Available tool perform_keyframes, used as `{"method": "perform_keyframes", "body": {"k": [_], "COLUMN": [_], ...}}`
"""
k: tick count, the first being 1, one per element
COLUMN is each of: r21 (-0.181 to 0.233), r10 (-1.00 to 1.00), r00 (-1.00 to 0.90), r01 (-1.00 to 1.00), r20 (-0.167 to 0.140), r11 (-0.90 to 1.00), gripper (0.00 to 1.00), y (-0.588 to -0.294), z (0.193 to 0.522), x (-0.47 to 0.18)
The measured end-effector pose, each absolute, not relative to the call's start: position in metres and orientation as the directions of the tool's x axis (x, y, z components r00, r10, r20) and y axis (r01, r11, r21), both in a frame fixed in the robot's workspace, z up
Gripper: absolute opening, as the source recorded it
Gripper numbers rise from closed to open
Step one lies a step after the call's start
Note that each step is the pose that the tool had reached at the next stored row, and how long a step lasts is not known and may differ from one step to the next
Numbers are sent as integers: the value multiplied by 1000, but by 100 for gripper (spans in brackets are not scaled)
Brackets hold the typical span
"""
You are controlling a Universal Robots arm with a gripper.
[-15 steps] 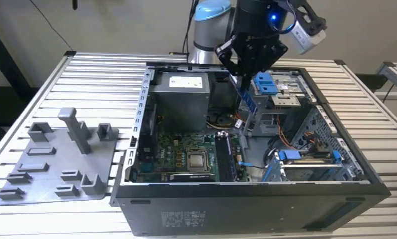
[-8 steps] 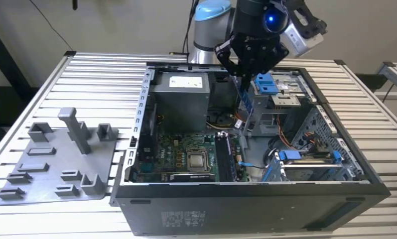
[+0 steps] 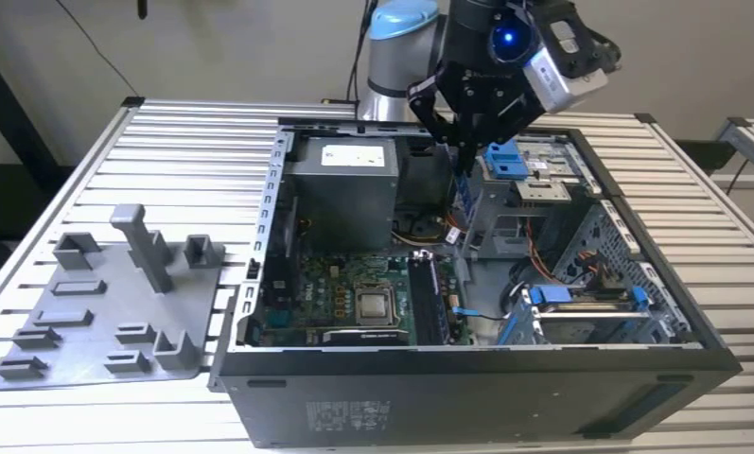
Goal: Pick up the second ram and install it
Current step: 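Insert the second ram into the second slot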
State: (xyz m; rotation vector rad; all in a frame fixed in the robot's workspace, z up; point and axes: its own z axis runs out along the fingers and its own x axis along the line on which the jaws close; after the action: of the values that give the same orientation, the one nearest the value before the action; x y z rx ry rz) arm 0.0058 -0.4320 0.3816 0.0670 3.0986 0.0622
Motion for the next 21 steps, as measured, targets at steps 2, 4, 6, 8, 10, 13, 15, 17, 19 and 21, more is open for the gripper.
{"method": "perform_keyframes", "body": {"k": [2,4,6,8,10,13,15,17,19,21], "r21": [41,41,41,41,41,40,39,39,39,39], "r10": [62,66,66,66,66,66,66,66,66,65], "r00": [-997,-997,-997,-997,-997,-997,-998,-998,-998,-998], "r01": [61,64,64,64,64,65,65,65,65,65], "r20": [-40,-40,-40,-40,-39,-28,-15,-8,-7,-7], "r11": [997,997,997,997,997,997,997,997,997,997], "gripper": [14,14,14,14,14,14,14,14,14,14], "y": [-432,-432,-432,-432,-432,-432,-433,-435,-436,-439], "z": [382,381,381,381,381,379,377,376,375,374], "x": [6,6,6,6,6,7,8,10,11,11]}}
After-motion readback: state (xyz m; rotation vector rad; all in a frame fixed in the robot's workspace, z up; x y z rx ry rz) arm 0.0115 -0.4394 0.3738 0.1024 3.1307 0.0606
